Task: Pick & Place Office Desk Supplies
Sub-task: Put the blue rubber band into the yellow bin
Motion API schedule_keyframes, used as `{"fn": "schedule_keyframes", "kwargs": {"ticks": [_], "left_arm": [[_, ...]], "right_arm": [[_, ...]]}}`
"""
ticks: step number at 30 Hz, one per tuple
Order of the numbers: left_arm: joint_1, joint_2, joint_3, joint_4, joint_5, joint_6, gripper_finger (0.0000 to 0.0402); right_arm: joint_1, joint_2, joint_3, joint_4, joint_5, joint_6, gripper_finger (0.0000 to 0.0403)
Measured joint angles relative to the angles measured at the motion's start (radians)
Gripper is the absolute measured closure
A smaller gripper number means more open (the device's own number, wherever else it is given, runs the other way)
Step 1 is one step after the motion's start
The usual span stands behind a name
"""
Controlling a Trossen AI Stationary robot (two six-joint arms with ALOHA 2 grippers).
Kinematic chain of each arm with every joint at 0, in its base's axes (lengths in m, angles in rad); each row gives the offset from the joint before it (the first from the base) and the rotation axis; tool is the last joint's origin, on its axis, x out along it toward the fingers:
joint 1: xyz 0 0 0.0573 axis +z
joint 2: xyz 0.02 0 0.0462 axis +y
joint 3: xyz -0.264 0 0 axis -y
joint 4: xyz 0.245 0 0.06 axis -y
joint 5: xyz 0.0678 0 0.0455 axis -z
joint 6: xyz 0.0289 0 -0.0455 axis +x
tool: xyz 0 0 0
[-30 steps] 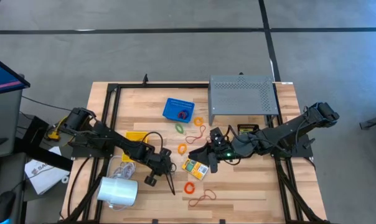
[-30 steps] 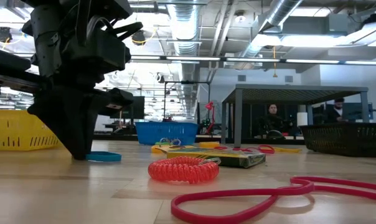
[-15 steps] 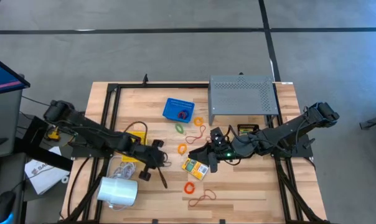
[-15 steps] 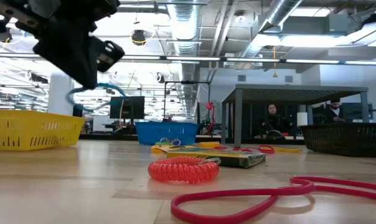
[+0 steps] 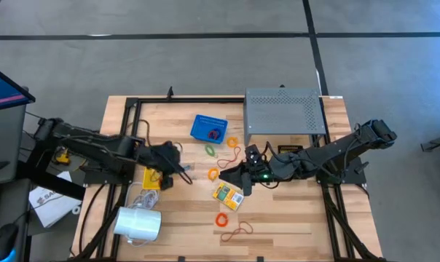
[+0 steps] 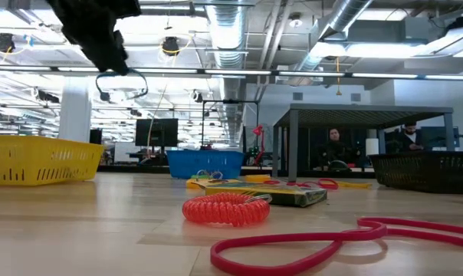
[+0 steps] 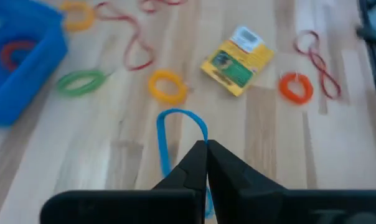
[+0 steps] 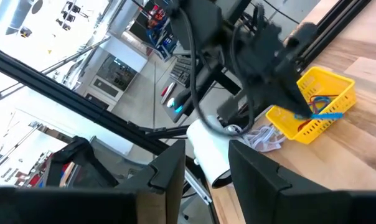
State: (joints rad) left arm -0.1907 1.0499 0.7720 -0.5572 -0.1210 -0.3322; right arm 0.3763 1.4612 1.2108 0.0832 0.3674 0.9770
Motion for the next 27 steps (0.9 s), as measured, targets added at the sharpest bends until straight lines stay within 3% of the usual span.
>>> {"fn": "schedule_keyframes", "kwargs": {"ticks": [7, 15, 27], "left_arm": [[0.002, -0.111, 0.000, -0.291, -0.044, -0.224, 0.0401], [-0.028, -0.200, 0.000, -0.411, -0.044, -0.358, 0.0401], [-0.029, -0.206, -0.172, -0.369, 0.015, -0.510, 0.0401]], "right_arm": [[0.003, 0.000, 0.000, 0.000, -0.001, -0.008, 0.0282], [0.017, -0.001, 0.000, 0.010, 0.000, -0.008, 0.0282], [0.030, -0.001, 0.000, 0.033, 0.061, -0.004, 0.0282]]}}
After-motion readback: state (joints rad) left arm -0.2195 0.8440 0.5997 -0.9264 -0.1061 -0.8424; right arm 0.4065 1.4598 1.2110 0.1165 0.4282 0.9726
